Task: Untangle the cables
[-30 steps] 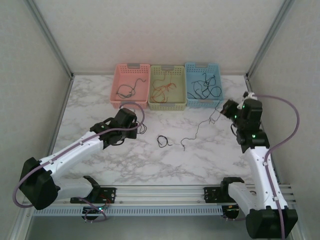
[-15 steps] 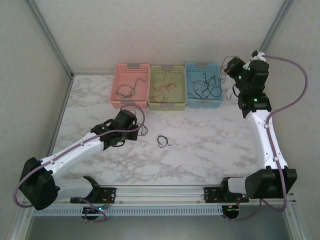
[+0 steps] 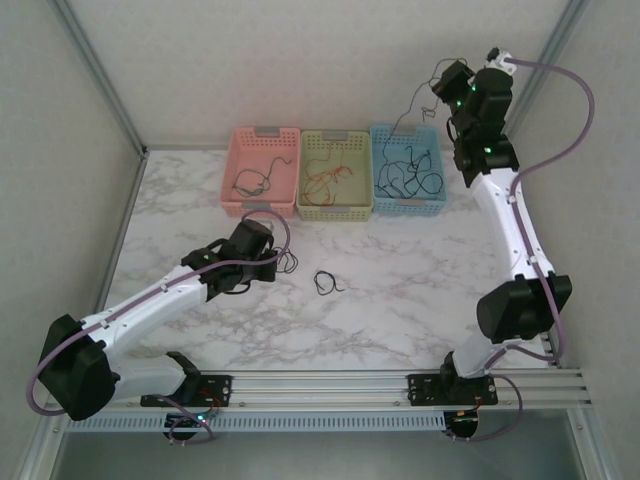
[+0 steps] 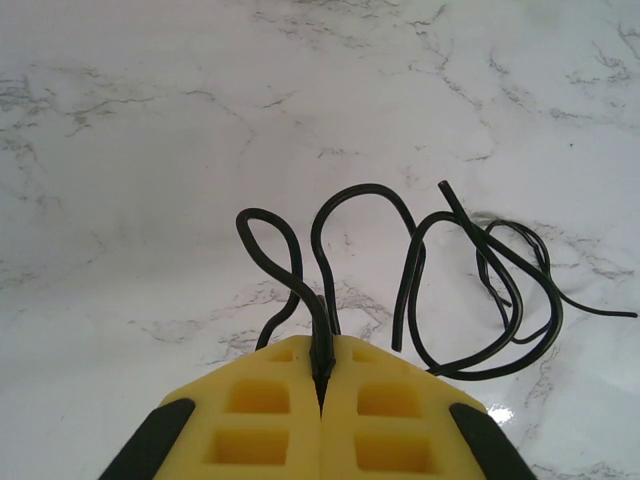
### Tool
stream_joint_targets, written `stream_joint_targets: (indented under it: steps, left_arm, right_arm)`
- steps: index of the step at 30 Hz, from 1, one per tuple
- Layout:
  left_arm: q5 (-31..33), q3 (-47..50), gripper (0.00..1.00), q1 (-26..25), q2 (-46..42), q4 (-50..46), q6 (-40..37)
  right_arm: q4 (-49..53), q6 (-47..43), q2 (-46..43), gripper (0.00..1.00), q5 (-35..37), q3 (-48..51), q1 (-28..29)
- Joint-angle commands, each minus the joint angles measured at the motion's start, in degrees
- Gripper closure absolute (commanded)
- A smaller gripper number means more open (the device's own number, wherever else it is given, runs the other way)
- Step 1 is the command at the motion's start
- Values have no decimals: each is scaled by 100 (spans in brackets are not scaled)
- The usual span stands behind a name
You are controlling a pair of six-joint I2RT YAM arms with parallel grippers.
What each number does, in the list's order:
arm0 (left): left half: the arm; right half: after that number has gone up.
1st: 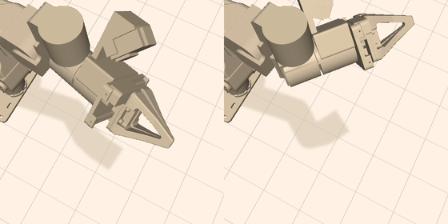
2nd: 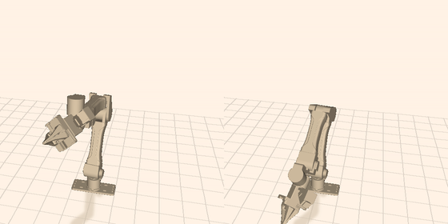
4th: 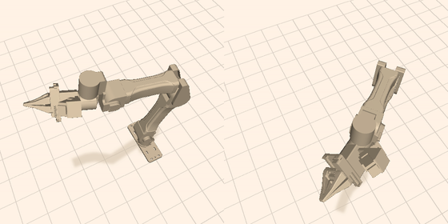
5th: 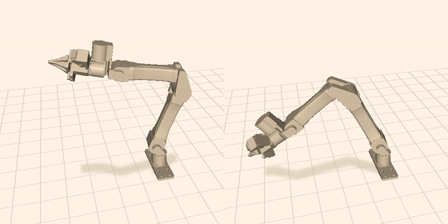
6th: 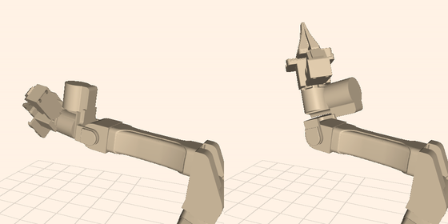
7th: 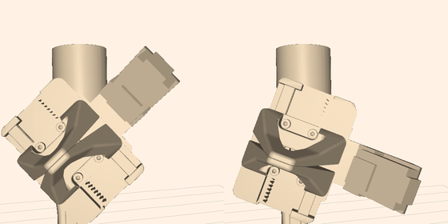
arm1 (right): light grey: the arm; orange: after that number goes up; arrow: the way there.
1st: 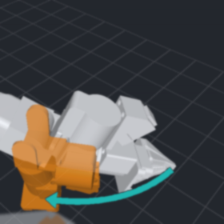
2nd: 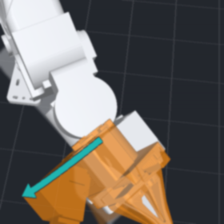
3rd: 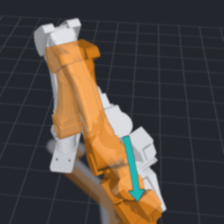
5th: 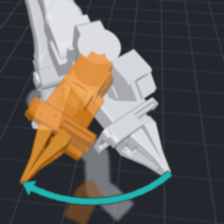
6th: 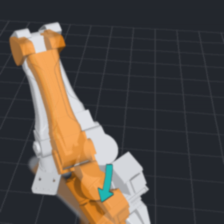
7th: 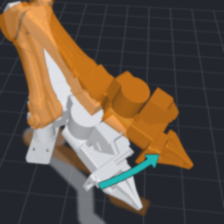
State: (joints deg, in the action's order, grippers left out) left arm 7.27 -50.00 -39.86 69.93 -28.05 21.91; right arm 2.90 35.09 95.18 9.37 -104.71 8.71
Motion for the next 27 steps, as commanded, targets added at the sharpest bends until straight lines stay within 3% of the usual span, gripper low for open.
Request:
stream_joint_targets:
  steps: [1,13,22,24,27]
  left_arm:
    - [-129,52,100,39,-76,80,-25]
    - [-213,17,100,35,19,134,-101]
    - [-285,-1,100,39,62,201,-113]
    - [-305,23,100,39,56,225,-86]
    - [-346,21,100,39,52,239,-54]
  right_arm:
    - [238,-192,385,100,507,-542,81]
    - [1196,-57,1751,100,1305,-1915,219]
    - [1888,336,2463,97,1692,-1936,238]
    - [1942,422,2505,87,1791,-1740,232]
    - [2048,441,2507,61,1779,-1521,233]
